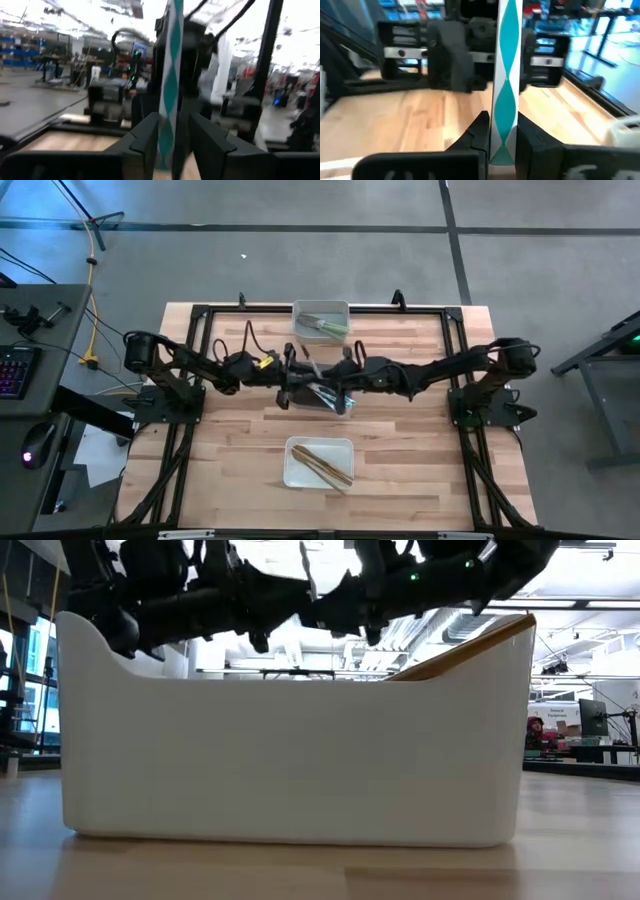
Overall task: Sort silverware by color (type)
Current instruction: Put the blue patterned knife into the black bin
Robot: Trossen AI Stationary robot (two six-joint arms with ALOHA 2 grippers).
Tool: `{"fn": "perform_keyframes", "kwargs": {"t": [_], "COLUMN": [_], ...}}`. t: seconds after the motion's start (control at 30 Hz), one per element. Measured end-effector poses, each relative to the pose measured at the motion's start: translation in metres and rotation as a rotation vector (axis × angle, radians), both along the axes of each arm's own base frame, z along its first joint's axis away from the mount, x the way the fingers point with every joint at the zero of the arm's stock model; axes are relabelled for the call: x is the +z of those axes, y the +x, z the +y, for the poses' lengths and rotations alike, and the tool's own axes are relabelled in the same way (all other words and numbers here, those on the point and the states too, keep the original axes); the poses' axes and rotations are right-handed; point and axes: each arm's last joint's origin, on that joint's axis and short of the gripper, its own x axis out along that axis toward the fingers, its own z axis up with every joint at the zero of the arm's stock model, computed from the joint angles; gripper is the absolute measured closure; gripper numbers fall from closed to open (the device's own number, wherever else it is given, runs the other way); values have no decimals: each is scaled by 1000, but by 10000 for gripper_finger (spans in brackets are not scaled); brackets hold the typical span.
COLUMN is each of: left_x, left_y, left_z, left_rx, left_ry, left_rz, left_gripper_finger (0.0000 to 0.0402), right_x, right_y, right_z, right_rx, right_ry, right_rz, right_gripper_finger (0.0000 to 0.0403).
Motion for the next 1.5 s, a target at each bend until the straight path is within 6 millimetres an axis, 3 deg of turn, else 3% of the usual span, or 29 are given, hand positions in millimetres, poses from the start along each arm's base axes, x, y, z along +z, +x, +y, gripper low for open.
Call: {"fn": "perform_keyframes", "kwargs": {"t": [0.17,0.4,0.63,0.77,0.93,1.07,1.33,1.5], "left_x": [-7,-17,-25,-29,-32,-33,-33,-35], "left_y": [-10,-52,-89,-103,-109,-109,-109,-109], "left_z": [2,-2,-6,-8,-9,-9,-9,-11], "left_rx": [20,47,56,58,65,65,69,48], "left_ry": [38,91,104,110,107,106,123,120], "left_rz": [43,82,97,105,110,120,121,137], "left_gripper_finger": [283,287,306,315,321,323,323,323], "right_x": [10,18,19,7,-5,-2,29,42], "right_y": [-15,-28,-22,-14,-6,-9,-7,-12], "right_z": [0,-1,2,4,6,7,6,9], "right_rx": [-67,-173,-180,-127,-96,-111,-153,-75], "right_ry": [35,170,266,356,450,496,471,370], "right_rz": [111,495,782,904,991,1050,1080,1155], "right_gripper_finger": [381,379,377,377,376,376,376,375]}}
